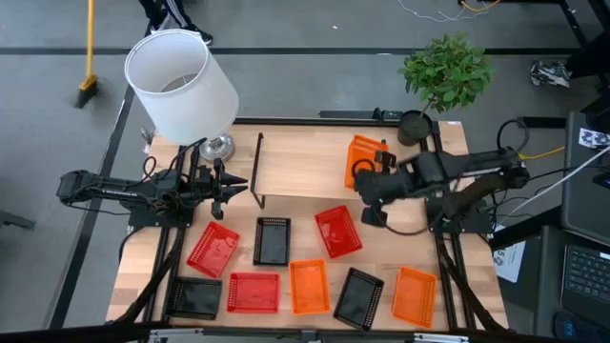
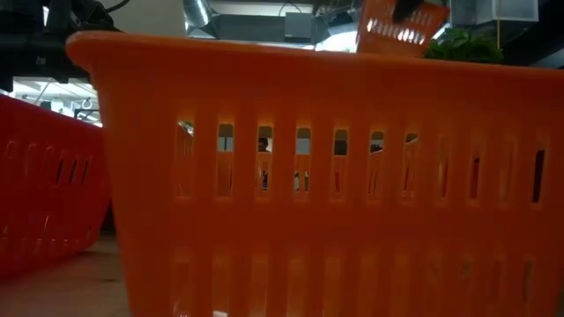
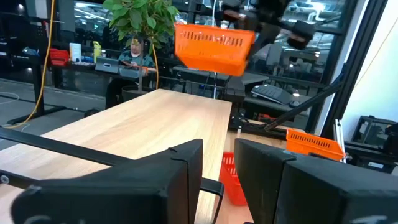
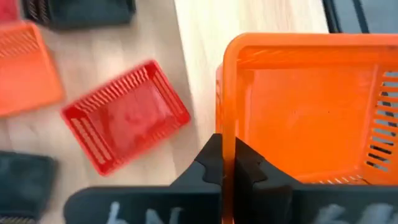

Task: Stack baskets on shelf by color
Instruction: Put the top orange bin on the shelf, then stack the right orange bin on top of the orange bin

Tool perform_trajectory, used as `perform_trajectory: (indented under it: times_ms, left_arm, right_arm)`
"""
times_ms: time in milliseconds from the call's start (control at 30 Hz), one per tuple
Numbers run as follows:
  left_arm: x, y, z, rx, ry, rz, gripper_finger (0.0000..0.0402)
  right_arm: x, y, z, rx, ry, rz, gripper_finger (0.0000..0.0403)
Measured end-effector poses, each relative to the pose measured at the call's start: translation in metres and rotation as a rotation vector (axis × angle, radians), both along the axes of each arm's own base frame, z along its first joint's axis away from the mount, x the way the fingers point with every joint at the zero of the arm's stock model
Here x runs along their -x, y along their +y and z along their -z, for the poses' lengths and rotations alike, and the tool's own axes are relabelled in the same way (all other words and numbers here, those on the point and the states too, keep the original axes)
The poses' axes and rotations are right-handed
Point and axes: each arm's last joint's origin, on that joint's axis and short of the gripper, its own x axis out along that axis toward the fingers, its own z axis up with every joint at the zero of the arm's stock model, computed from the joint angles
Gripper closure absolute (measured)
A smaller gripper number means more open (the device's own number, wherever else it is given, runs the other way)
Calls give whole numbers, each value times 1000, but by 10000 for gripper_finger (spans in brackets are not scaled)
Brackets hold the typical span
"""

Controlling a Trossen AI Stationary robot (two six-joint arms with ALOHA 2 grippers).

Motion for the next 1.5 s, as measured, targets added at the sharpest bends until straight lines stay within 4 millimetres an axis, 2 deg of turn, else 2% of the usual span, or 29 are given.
perform_trajectory:
  times_ms: [133,367,500,633,867,1300,1367,1500]
  left_arm:
    - [0,0,0,0,0,0,317]
    - [0,0,0,0,1,0,317]
    - [0,0,0,0,1,0,317]
    - [0,0,0,0,1,0,317]
    - [0,0,0,0,2,0,317]
    - [0,0,0,0,1,-1,317]
    - [0,0,0,0,1,0,317]
    - [0,0,0,0,2,0,317]
  right_arm:
    - [-4,-12,7,3,40,-39,403]
    - [-5,-15,49,24,151,-59,403]
    - [-6,-18,56,-5,153,-75,403]
    - [-6,-29,64,-26,174,-34,403]
    - [-8,-36,65,-65,148,-24,388]
    - [-7,-36,65,-70,158,-46,270]
    - [-7,-36,60,-91,154,-54,257]
    - [-6,-35,34,-97,108,-58,243]
